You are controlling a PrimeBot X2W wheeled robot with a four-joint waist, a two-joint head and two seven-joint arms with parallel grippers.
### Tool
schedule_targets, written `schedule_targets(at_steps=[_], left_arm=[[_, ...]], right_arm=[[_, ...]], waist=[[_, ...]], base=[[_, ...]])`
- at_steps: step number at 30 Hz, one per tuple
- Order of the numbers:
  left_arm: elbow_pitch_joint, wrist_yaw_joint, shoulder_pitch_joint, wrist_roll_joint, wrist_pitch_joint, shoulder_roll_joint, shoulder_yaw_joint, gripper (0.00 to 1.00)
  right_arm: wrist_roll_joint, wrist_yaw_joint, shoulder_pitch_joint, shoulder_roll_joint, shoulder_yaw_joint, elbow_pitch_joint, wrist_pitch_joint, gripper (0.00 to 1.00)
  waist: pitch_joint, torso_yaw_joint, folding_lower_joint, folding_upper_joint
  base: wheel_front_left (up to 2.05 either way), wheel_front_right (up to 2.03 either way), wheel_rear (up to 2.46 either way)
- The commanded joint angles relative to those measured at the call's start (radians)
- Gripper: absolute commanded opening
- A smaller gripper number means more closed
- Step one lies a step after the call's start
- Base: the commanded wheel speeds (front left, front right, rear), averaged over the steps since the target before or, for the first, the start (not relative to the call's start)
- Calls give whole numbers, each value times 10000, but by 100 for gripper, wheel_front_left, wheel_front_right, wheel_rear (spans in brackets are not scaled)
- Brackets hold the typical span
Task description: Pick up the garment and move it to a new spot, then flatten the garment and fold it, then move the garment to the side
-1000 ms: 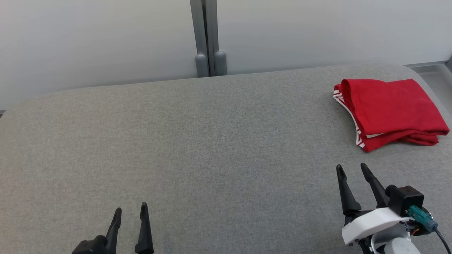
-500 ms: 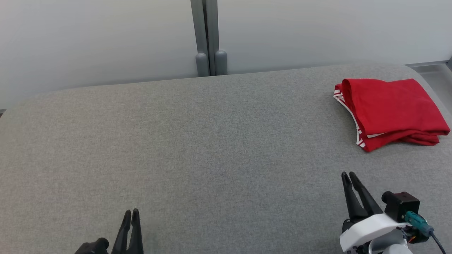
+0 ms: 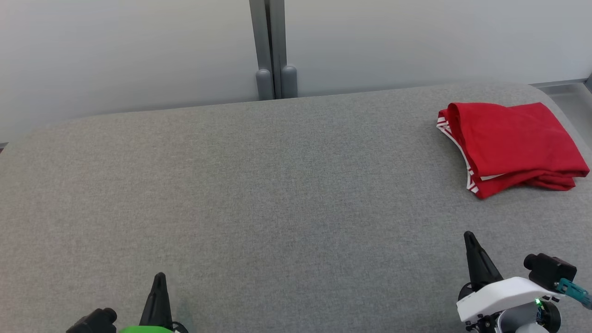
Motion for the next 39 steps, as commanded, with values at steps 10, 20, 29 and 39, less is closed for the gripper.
schedule_targets(at_steps=[10,20,29,39], left_arm=[[-128,-144,-591,-1562,412,117,320,0],[-125,-213,-833,-2737,751,138,533,0],[-119,-270,-1026,-3671,1036,150,718,0],[-109,-336,-1224,-4656,1330,156,908,0]], right_arm=[[1709,-3,-330,-58,-187,-272,447,0],[3011,-4,-397,-70,-308,-343,810,0],[4059,-5,-445,-79,-407,-393,1099,0],[5154,-6,-490,-89,-514,-450,1405,0]], waist=[[8,-3,0,0],[16,-7,0,0],[23,-10,0,0],[31,-13,0,0]], base=[[0,0,0],[0,0,0],[0,0,0],[0,0,0]])
